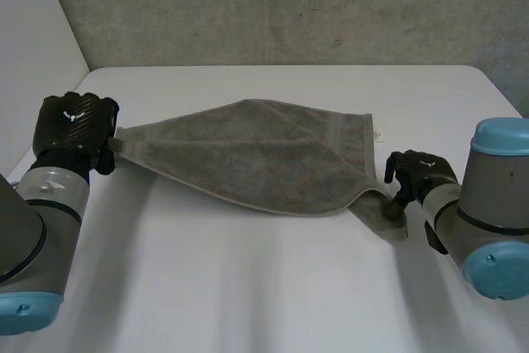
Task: Fold the towel.
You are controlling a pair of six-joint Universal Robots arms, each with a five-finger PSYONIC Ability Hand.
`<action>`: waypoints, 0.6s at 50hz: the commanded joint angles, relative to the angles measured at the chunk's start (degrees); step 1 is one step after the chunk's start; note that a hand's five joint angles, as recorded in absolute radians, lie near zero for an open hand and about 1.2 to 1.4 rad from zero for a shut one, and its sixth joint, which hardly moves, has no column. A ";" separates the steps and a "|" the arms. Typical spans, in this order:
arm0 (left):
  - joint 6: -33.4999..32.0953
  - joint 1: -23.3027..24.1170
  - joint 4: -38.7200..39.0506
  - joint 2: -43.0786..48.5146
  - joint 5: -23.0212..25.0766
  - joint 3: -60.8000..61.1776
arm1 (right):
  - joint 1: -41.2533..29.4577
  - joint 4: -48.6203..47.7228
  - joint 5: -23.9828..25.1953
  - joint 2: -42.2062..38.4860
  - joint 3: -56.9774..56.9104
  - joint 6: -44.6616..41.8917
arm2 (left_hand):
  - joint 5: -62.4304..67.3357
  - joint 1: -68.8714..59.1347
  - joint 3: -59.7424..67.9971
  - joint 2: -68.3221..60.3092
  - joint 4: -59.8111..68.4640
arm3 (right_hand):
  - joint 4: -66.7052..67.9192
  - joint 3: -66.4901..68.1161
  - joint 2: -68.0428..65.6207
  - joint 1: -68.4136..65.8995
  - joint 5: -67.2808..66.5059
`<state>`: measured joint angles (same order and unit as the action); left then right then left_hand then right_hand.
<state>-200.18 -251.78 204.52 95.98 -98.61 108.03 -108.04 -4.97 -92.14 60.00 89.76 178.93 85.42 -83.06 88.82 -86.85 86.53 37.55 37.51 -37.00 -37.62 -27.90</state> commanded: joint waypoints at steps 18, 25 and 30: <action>-0.03 -0.72 -0.26 -0.53 -0.18 -2.55 | -0.59 3.11 4.34 0.11 -5.11 -0.51 | -15.42 3.06 -8.82 6.85 -6.53 | 42.45 42.49 -43.00 -42.38 -42.10; 0.06 -1.17 -3.68 -4.03 -0.36 -7.99 | -0.41 4.53 4.61 12.12 -10.48 -2.52 | -15.42 3.06 -8.82 6.85 -6.53 | 42.45 42.49 -43.00 -42.38 -42.10; 0.14 -1.25 -6.68 -7.82 -0.45 -11.08 | 0.38 3.56 4.78 21.30 -13.03 -7.28 | -15.42 3.06 -8.82 6.85 -6.53 | 42.45 42.49 -43.00 -42.38 -42.10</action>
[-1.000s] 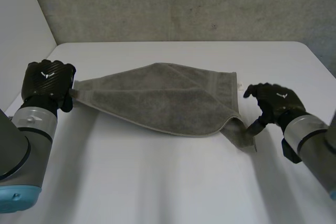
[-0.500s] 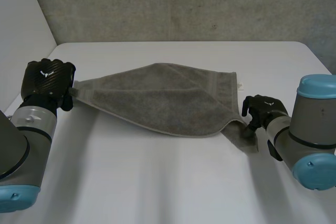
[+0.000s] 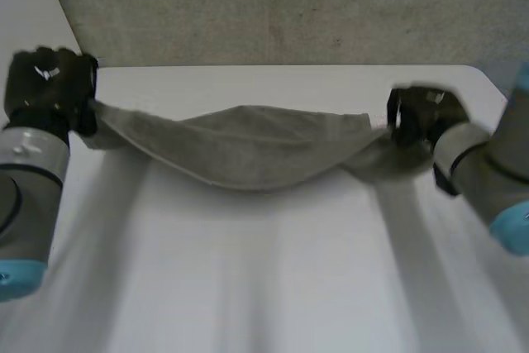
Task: Fold the towel.
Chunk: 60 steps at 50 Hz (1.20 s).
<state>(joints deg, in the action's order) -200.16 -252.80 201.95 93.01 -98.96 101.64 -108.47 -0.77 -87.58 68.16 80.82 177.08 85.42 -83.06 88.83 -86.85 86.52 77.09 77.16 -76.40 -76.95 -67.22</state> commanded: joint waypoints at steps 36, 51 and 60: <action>0.29 -0.24 -24.42 24.42 4.91 -41.23 | -1.04 11.09 -0.74 -10.06 -35.70 -37.87 | -15.42 3.06 -8.83 6.85 -6.52 | 2.91 2.84 -3.60 -3.05 -2.78; 28.16 -5.77 11.19 6.14 7.19 -37.75 | -0.70 -32.30 -4.53 6.64 -21.76 -25.03 | -15.42 3.06 -8.83 6.85 -6.52 | 2.91 2.84 -3.60 -3.05 -2.78; 27.89 -6.30 -3.22 9.46 10.01 -32.49 | -0.69 -5.67 4.15 4.27 -20.54 -25.03 | -15.42 3.06 -8.83 6.85 -6.52 | 2.91 2.84 -3.60 -3.05 -2.78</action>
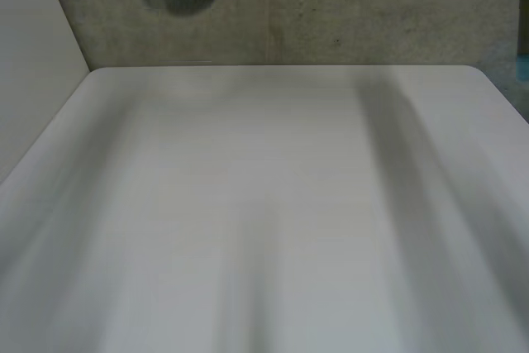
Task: Fold the towel.
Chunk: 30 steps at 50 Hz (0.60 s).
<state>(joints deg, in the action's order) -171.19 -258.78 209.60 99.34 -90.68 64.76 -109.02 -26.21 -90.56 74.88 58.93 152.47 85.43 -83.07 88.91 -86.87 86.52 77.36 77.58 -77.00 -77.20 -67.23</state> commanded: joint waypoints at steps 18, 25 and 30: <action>-28.46 0.65 -11.58 18.42 4.02 26.46 | -0.58 21.20 10.14 -14.05 20.69 -10.25 | -15.43 3.07 -8.91 6.87 -6.52 | 2.64 2.42 -3.00 -2.80 -2.77; -32.71 0.29 -11.58 19.22 4.02 29.73 | 0.04 20.67 9.17 -15.29 23.60 -10.18 | -15.43 3.07 -8.91 6.87 -6.52 | 2.64 2.42 -3.00 -2.80 -2.77; -32.71 -0.23 -11.67 16.34 4.02 31.57 | 0.13 20.59 7.42 -12.23 27.02 -10.09 | -15.43 3.07 -8.91 6.87 -6.52 | 2.64 2.42 -3.00 -2.80 -2.77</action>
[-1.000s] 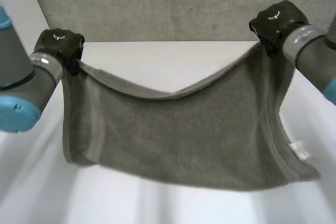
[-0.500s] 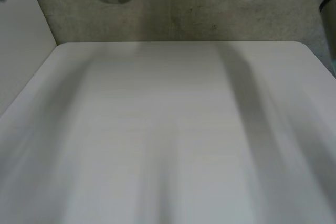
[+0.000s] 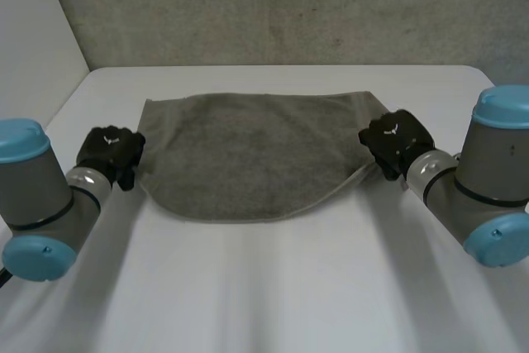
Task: Fold the towel.
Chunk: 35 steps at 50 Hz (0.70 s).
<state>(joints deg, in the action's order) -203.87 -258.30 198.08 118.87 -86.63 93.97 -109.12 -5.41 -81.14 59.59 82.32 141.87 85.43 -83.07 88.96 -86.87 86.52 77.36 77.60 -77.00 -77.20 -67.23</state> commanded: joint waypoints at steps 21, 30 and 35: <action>5.32 -8.63 -7.08 -32.87 6.12 12.64 | 9.44 8.90 0.71 32.22 10.84 -0.28 | -15.43 3.07 -8.96 6.87 -6.52 | 2.64 2.40 -3.00 -2.80 -2.77; 5.41 -8.54 -11.40 -43.81 7.35 12.56 | 12.62 14.03 12.85 38.67 10.05 -0.19 | -15.43 3.07 -8.96 6.87 -6.52 | 2.64 2.40 -3.00 -2.80 -2.77; 5.41 -8.45 -11.05 -40.05 7.18 12.91 | 14.20 13.85 13.90 33.16 9.52 -0.19 | -15.43 3.07 -8.96 6.87 -6.52 | 2.64 2.40 -3.00 -2.80 -2.77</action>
<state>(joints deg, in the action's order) -198.37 -266.89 186.68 75.22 -79.36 106.78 -96.38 8.60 -68.86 98.21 92.41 141.78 85.98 -83.07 88.97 -86.87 86.52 77.36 77.63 -77.28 -77.20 -67.23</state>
